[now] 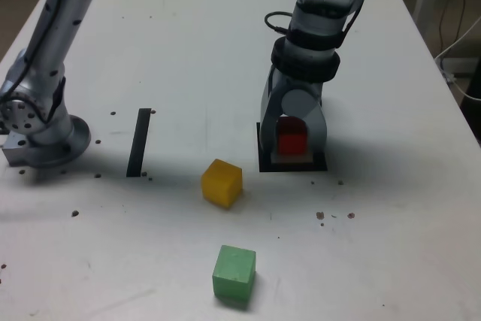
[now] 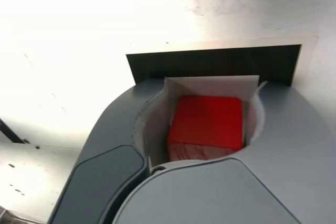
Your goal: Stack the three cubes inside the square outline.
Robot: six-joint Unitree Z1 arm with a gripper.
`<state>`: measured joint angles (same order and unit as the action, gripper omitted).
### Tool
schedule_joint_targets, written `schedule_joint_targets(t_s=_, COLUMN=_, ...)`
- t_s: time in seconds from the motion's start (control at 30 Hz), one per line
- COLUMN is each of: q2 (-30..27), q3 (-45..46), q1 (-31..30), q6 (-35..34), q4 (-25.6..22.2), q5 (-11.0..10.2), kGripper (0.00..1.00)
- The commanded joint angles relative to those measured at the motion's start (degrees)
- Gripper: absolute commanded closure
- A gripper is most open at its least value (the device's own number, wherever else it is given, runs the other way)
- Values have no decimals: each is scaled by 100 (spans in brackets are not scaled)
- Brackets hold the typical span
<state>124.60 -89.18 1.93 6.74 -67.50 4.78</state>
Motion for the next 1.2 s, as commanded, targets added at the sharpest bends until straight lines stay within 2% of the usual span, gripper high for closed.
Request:
schedule_joint_targets(t_s=0.0, q2=10, q3=12, q1=3, q6=12, q4=14, q5=-12, kGripper=4)
schedule_joint_targets(t_s=0.3, q2=-143, q3=106, q1=4, q6=2, q4=37, q5=-82, kGripper=1)
schedule_joint_targets(t_s=0.57, q2=-736, q3=315, q1=-3, q6=-141, q4=-79, q5=-420, kGripper=1)
schedule_joint_targets(t_s=0.7, q2=-1068, q3=462, q1=-72, q6=-164, q4=-150, q5=-501, kGripper=1)
schedule_joint_targets(t_s=0.97, q2=-1690, q3=964, q1=-563, q6=-189, q4=-207, q5=-583, kGripper=1)
schedule_joint_targets(t_s=1.17, q2=-1898, q3=1343, q1=-1122, q6=-221, q4=-182, q5=-608, kGripper=1)
